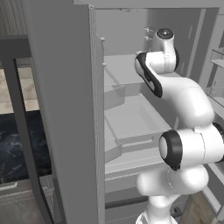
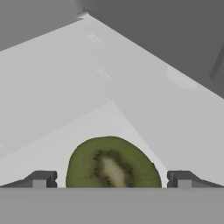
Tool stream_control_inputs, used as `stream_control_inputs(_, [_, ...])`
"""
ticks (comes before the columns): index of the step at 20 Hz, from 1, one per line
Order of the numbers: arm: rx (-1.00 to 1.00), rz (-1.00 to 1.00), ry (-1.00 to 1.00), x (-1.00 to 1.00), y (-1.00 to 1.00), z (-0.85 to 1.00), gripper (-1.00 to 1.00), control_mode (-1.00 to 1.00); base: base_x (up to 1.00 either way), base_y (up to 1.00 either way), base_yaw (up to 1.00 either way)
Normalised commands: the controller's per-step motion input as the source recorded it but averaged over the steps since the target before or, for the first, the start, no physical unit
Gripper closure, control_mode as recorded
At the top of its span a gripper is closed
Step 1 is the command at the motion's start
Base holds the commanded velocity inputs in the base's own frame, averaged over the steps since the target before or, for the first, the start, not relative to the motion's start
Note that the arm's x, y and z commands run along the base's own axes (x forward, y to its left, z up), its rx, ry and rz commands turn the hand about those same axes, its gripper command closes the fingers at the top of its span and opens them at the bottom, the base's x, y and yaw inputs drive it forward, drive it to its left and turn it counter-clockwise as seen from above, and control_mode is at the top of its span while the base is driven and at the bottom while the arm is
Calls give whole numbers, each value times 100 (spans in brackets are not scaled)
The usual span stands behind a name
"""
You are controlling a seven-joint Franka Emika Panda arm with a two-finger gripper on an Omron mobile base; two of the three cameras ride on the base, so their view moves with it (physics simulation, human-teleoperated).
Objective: Pick the kiwi and orange from the fridge and place them inside the tupperware on the counter.
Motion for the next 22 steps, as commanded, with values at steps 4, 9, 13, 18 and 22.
stream_control_inputs(4, [0,0,0,8,0,-7,-100,-100,0,0,0])
stream_control_inputs(9, [0,0,0,0,0,-12,100,-100,0,0,0])
stream_control_inputs(13, [0,0,0,0,0,-9,100,-100,0,0,0])
stream_control_inputs(18, [0,0,0,0,0,-7,100,-100,0,0,0])
stream_control_inputs(22, [0,0,-2,-2,0,-1,100,-100,0,0,0])
